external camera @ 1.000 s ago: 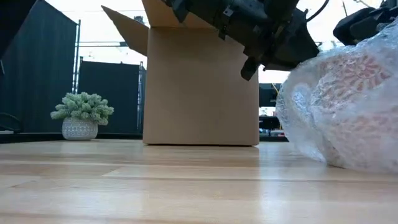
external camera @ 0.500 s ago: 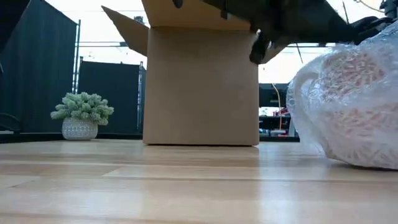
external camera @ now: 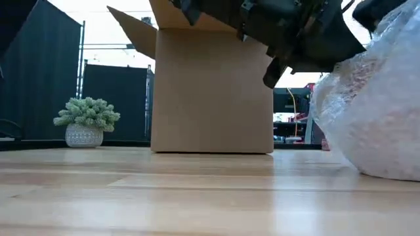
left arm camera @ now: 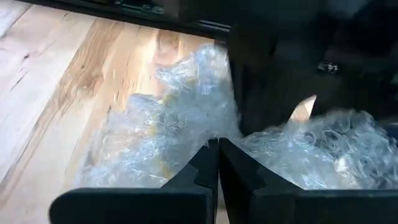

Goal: Wrap mug
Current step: Wrap the orange mug in the bubble wrap

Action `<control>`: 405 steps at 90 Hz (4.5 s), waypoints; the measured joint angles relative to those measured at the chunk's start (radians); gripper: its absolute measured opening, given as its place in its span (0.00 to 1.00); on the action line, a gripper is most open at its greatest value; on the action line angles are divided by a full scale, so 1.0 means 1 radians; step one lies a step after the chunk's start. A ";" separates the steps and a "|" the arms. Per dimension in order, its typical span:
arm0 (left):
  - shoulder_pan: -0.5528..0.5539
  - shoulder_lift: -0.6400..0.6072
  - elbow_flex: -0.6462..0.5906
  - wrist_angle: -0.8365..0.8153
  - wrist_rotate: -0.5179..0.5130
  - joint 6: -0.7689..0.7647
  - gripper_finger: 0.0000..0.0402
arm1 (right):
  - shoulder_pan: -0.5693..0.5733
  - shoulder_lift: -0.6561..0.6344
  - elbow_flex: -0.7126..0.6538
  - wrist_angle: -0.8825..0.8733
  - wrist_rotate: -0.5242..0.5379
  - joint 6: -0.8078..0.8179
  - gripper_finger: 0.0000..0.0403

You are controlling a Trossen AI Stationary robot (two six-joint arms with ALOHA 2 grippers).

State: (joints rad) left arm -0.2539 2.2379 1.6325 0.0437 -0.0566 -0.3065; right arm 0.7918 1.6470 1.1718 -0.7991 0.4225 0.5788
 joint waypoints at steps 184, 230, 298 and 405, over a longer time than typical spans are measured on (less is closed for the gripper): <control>0.000 0.003 -0.005 0.069 0.053 -0.001 0.00 | -0.021 -0.006 0.302 -0.568 -0.030 -0.104 0.57; -0.003 0.003 -0.006 0.066 0.066 0.000 0.00 | -0.263 -0.051 0.145 -0.383 -0.117 -0.045 0.57; -0.003 0.004 -0.003 0.072 0.083 0.000 0.00 | -0.025 -0.299 -0.048 -0.371 0.141 0.471 0.57; -0.003 0.005 -0.003 0.094 0.089 -0.001 0.00 | -0.273 -0.191 -0.328 0.173 -0.188 0.237 0.57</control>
State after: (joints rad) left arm -0.2569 2.2429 1.6291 0.1377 0.0322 -0.3073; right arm 0.5186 1.4562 0.8438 -0.6256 0.2349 0.8156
